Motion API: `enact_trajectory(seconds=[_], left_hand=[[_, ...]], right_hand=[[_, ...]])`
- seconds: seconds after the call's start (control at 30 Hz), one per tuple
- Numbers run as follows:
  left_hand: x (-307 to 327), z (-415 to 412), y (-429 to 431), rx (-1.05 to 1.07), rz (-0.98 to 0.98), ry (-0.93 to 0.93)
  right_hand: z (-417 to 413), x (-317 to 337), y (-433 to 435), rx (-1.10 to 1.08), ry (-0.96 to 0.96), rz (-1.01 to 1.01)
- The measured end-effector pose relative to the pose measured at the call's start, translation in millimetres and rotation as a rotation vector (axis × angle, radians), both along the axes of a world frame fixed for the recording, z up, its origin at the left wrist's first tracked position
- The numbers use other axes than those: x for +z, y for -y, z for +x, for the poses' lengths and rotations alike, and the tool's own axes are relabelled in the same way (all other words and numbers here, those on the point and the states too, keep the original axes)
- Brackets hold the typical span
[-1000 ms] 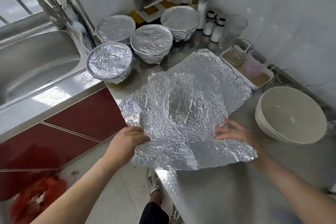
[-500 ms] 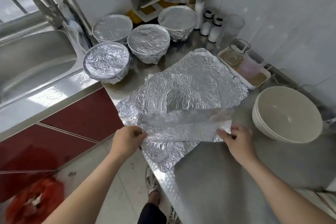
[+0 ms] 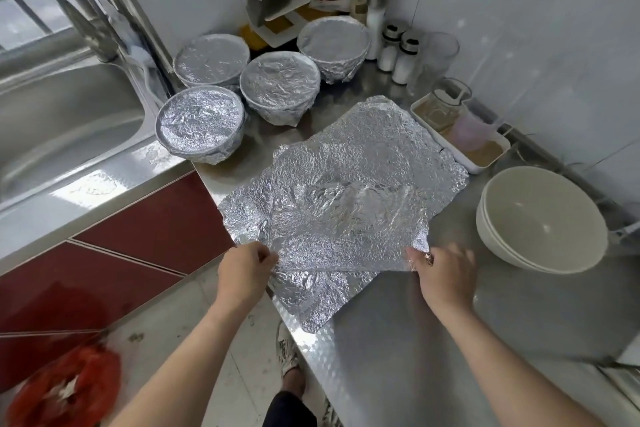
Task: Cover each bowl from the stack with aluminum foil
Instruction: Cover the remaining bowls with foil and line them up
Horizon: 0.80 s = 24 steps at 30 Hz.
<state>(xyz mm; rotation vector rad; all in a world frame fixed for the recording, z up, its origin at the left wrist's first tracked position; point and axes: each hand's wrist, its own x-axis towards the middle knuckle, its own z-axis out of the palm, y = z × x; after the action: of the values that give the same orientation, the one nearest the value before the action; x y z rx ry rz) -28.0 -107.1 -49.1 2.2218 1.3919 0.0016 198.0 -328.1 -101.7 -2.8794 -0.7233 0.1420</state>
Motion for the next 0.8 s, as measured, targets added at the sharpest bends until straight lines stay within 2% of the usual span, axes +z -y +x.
enact_trajectory(seconds=[0.1,0.17,0.23,0.3,0.4,0.5,0.57,0.6,0.67,0.73,0.8], left_hand=[[1.1,-0.5,1.2,0.033,0.043,-0.013],[2.7,0.5,4.7,0.083,0.151,0.042],[3.7,11.3,16.7,-0.065,0.320,0.169],[3.0,33.4,35.4,-0.351,0.382,0.215],[-11.5,66.3,55.3,-0.618,0.230,0.008],[-27.1,73.8,59.1,-0.651,0.184,-0.117],[-34.7,70.5,60.6,-0.647,0.168,-0.162],[-37.1,70.0,60.0,-0.642,0.165,-0.177],[-39.3,69.8,59.0,-0.647,0.173,-0.197],[-39.3,68.9,59.4,-0.672,0.175,-0.214],[-40.9,68.4,59.1,-0.665,0.184,-0.202]], right_hand=[[-1.0,-3.0,0.1,-0.027,-0.015,0.008],[-2.5,-1.9,-1.0,-0.032,-0.019,0.016],[-3.6,-0.7,-2.2,-0.032,-0.022,0.016],[-3.7,0.7,-1.3,-0.046,-0.021,0.016],[-4.9,2.0,-1.9,-0.061,-0.035,0.015],[-9.0,8.5,-3.8,-0.107,-0.069,0.090],[-14.4,16.8,-3.8,-0.123,0.034,0.192],[-21.0,21.4,-5.6,-0.052,0.114,0.240],[-43.5,24.7,-14.0,0.278,0.212,0.311],[-71.7,16.4,-21.5,0.590,0.122,0.250],[-86.9,4.3,-20.2,0.678,-0.004,0.096]])
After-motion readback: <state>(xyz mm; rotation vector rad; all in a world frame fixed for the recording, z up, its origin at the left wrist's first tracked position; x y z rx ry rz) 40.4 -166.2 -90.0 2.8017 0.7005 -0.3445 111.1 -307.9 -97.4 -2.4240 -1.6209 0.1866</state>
